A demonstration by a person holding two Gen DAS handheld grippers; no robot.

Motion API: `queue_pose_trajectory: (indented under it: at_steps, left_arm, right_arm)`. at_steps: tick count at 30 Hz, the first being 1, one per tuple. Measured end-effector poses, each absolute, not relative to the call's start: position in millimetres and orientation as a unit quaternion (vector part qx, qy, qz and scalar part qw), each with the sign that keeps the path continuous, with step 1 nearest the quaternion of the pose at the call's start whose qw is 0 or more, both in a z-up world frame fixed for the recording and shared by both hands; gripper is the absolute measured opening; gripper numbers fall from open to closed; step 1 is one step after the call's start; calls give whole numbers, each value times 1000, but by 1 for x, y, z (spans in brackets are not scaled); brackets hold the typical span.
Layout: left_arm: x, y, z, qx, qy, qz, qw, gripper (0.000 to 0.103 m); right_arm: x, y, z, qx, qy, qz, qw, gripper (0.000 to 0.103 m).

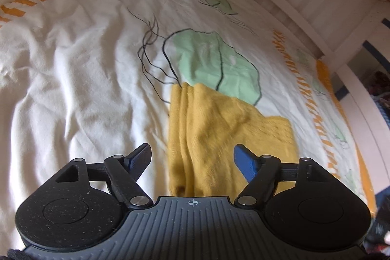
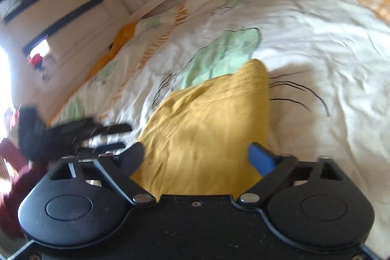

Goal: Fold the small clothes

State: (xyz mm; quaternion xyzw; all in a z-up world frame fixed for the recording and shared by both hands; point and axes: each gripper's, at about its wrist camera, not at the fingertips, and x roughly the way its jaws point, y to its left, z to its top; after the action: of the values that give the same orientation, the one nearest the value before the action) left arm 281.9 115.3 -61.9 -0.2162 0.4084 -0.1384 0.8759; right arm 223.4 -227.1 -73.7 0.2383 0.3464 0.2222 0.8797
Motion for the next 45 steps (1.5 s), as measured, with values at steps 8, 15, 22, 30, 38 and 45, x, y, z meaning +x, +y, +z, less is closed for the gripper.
queue_pose_trajectory:
  at_steps: [8,15,22,30,38,45]
  left_arm:
    - [271,98,-86,-238,472,-167,832,78]
    - [276,87,-96,-219,479,-178,831,89]
    - [292,75,-104,-233,478,-217,819,95]
    - [300,66,-108,-259,476,-249,803,96]
    - [286,70,-112,-305,492,-269,770,88]
    - [281,82,-123,-341,510,-248,750,18]
  right_arm:
    - [255,-255,-87,290,368,205,859,103]
    - [281,-263,-109,321,394,221,832,103]
    - [310,-260,-122,353,390,271,806,103]
    - [330,-239,-126,345,394,303,796,103]
    - [316,-239,-122,312,382,321,808,102]
    - [311,-246,-118,325,428,265,801,38]
